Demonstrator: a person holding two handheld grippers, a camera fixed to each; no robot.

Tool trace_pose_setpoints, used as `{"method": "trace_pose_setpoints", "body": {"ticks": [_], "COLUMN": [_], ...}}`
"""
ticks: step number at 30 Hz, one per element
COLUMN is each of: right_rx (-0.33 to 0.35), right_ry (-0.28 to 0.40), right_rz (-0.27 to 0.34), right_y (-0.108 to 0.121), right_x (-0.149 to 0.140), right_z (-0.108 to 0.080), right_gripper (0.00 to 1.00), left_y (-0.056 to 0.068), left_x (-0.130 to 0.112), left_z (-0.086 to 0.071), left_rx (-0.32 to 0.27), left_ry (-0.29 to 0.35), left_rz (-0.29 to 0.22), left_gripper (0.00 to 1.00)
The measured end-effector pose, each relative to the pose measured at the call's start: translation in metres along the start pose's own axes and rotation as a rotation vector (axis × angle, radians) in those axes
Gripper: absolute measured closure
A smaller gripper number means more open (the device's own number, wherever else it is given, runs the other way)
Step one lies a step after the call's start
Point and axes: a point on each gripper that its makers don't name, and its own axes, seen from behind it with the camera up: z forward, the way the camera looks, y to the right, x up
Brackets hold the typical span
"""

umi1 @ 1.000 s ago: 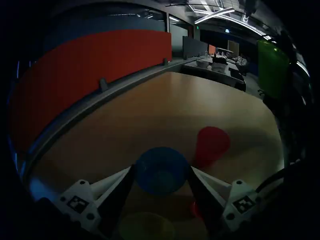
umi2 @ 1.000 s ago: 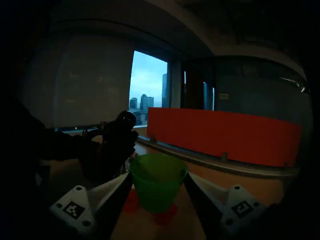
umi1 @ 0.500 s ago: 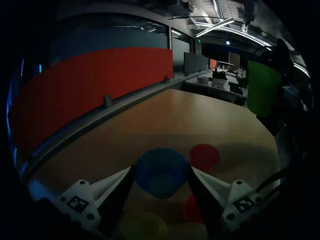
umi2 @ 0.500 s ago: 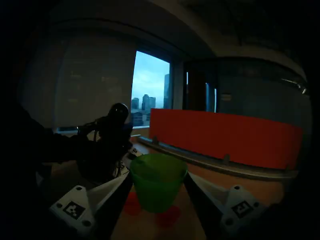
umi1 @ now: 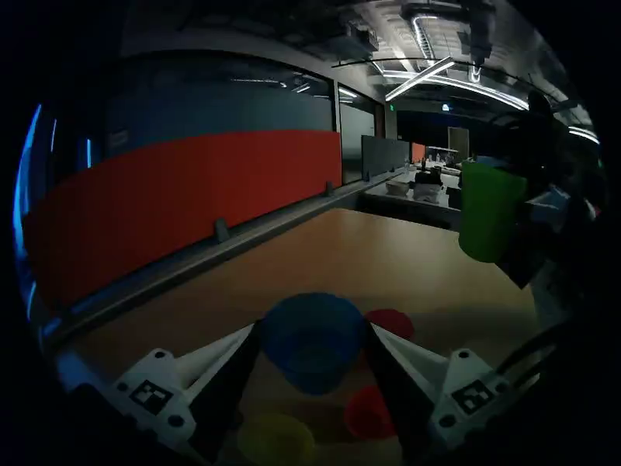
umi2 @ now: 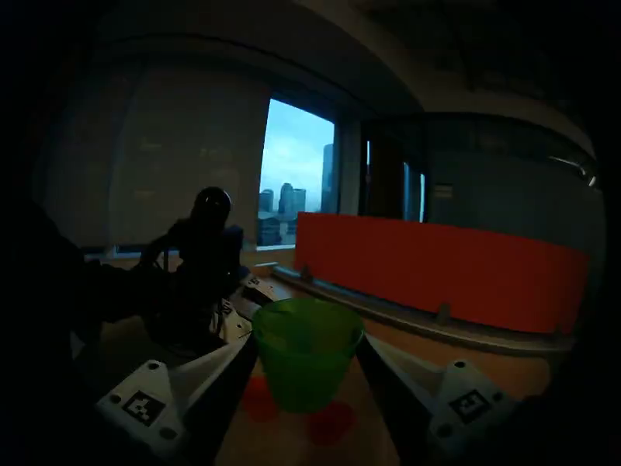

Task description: Pour water

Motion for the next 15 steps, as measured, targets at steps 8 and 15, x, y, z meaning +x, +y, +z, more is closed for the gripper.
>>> {"method": "trace_pose_setpoints", "body": {"ticks": [8,15], "right_rx": [0.005,0.008], "right_ry": [0.002,0.004], "right_rz": [-0.006,-0.010], "right_y": [-0.006,-0.010], "right_x": [0.004,0.007], "right_z": [0.001,0.000], "right_gripper": [0.09,0.09], "left_y": [0.000,0.000], "left_x": [0.020,0.035], "left_z": [-0.019,-0.036], "left_rx": [0.018,0.038], "left_ry": [0.082,0.145], "left_rz": [-0.025,-0.037], "left_gripper": [0.11,0.11]}}
